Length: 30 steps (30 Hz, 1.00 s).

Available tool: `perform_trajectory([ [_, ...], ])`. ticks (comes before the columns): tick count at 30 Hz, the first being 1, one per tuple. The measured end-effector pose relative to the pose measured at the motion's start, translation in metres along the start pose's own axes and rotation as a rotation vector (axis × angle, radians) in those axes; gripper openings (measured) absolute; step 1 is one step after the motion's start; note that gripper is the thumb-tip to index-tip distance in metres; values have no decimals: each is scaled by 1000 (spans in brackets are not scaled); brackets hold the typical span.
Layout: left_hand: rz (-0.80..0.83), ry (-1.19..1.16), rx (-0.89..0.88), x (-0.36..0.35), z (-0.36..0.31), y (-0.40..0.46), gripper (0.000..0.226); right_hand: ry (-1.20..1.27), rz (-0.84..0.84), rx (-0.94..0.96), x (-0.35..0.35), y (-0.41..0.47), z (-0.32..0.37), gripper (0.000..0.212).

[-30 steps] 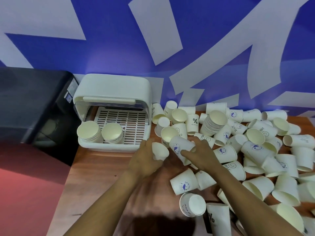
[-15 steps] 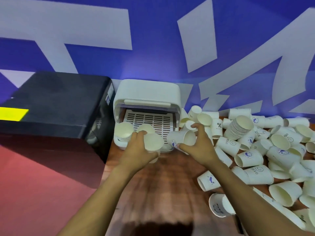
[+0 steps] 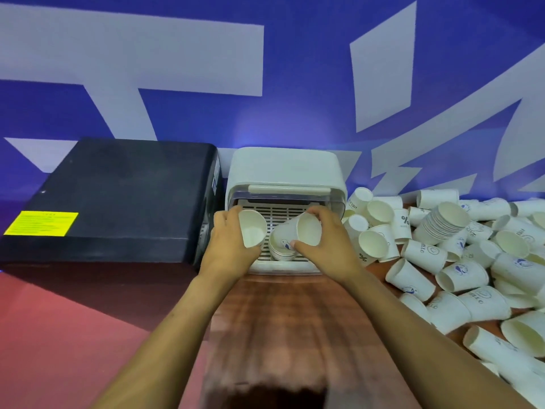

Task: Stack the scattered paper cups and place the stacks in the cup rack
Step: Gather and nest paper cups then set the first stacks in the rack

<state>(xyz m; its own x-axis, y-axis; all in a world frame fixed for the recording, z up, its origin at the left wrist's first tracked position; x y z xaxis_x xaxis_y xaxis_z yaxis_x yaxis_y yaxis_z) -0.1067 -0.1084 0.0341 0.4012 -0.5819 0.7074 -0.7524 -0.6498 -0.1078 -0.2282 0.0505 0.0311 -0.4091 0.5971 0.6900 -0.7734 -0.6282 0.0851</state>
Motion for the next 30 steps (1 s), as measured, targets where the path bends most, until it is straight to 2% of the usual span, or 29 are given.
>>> perform_trajectory([
  [10,40,49,70,-17,17,23,76,-145,97,65,-26,15,0,63],
  [17,70,114,118,-29,25,28,76,-157,163,58,-37,23,-14,64],
  [23,140,166,133,-44,32,32,80,-185,301,-1,-55,24,-27,81],
  [26,211,208,167,-52,43,35,90,-159,344,-25,-62,22,-37,84],
  [30,238,203,171,-54,51,39,92,-165,374,-41,-63,21,-43,87],
])
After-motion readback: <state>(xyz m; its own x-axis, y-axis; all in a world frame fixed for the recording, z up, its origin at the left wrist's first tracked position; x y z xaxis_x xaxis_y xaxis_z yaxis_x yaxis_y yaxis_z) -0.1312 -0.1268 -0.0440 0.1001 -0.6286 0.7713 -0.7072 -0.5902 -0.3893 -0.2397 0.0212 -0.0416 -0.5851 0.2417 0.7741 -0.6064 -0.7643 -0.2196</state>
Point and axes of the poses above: each hand's wrist, its own y-axis towards the middle knuckle, its own x-axis out of the back of the hand, z = x × y, the point moved 5 cm from there along y, towards the middle knuckle, and after that the axes turned 4 degrees about x, right-handed, at the moved point
